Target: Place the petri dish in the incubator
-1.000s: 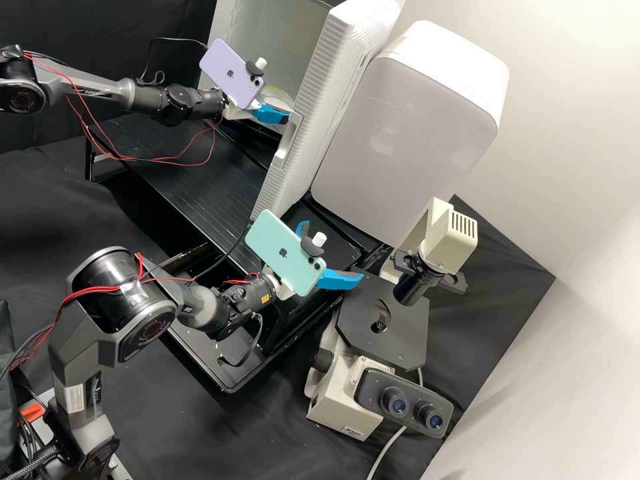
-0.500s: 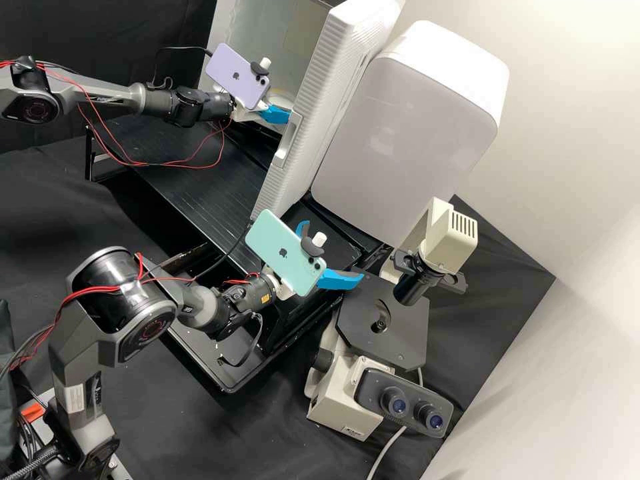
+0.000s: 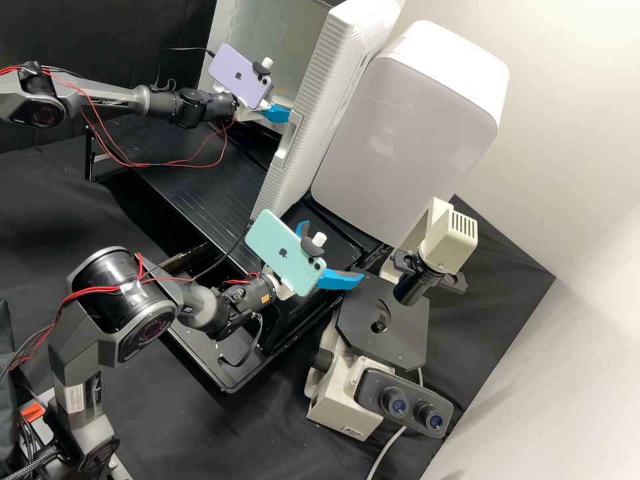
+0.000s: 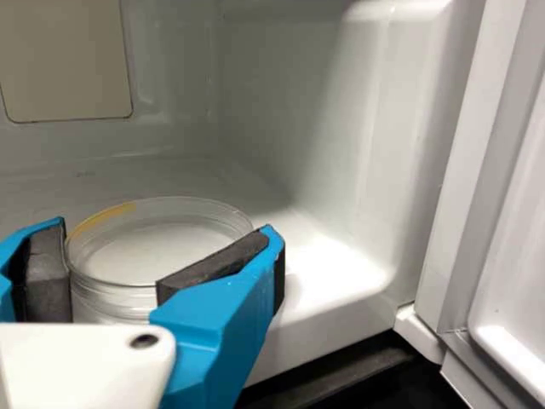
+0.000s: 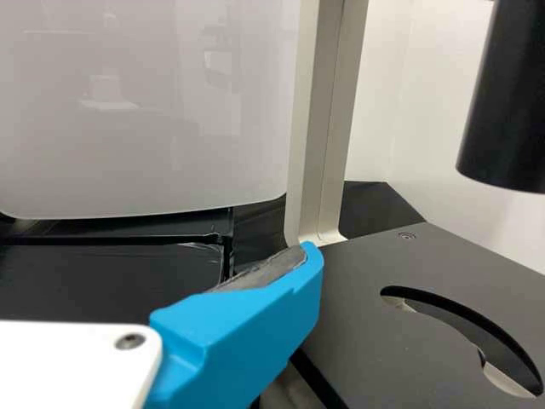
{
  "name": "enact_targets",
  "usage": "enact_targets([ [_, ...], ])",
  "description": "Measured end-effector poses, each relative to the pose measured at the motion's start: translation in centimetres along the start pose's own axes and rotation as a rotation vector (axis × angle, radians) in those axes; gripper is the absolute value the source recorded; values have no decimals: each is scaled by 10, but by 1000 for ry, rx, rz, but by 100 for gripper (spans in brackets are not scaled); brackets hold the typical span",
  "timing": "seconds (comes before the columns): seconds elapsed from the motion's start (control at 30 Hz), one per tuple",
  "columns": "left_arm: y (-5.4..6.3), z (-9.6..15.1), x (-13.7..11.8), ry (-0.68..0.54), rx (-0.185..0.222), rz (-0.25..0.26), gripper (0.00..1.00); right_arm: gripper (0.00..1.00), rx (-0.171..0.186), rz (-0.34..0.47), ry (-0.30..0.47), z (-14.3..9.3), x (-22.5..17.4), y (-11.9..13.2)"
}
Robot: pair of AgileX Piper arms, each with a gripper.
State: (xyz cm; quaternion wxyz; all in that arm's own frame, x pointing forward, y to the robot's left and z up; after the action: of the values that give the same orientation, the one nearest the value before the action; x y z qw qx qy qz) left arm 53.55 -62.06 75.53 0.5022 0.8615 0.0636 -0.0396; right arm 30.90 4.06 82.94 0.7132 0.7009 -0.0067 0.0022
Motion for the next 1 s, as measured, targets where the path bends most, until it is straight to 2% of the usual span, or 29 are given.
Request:
enact_targets([
  [0.3,1,-2,3,2,-8,7,0,100,0,0,0,0,0,0],
  [0.33,2,-3,3,1,-6,7,100,100,0,0,0,0,0,0],
  [1.0,2,-6,4,4,4,7,100,100,0,0,0,0,0,0],
])
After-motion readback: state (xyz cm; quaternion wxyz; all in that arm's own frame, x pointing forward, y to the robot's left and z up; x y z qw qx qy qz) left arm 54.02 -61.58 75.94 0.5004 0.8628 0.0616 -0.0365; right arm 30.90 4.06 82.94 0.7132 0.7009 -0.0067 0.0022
